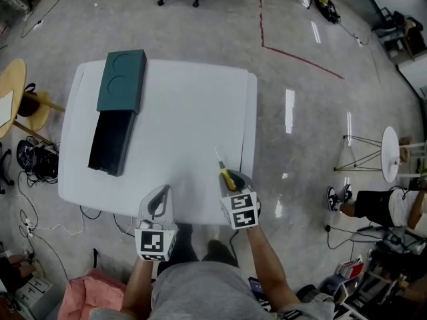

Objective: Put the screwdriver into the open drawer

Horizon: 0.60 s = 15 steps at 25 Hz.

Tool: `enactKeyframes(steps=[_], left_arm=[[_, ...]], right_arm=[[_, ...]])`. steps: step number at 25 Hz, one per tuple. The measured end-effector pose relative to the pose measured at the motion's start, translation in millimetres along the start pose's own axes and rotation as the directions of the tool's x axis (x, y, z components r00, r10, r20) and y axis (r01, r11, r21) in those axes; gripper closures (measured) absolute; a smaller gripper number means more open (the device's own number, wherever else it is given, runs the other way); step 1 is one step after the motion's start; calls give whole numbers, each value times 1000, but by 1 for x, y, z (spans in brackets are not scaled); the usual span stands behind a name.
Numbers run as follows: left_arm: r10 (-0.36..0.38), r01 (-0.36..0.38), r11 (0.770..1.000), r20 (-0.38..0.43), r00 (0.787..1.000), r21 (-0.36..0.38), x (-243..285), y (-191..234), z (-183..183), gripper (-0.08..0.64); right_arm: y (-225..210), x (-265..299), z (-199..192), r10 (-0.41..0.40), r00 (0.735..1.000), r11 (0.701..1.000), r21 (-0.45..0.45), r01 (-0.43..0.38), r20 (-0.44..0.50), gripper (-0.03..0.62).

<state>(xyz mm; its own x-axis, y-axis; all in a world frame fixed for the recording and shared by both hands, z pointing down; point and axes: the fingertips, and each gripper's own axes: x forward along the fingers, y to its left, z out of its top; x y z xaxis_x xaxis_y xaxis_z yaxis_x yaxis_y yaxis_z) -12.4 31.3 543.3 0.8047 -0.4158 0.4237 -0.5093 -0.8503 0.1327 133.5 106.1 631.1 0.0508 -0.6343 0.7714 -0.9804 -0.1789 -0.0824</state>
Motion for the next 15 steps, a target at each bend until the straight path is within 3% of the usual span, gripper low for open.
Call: enactKeyframes(steps=[15], left_arm=[[-49, 40, 996, 111, 993, 84, -16, 5, 72, 549]], right_arm=[[26, -81, 79, -52, 976, 998, 30, 47, 212, 511]])
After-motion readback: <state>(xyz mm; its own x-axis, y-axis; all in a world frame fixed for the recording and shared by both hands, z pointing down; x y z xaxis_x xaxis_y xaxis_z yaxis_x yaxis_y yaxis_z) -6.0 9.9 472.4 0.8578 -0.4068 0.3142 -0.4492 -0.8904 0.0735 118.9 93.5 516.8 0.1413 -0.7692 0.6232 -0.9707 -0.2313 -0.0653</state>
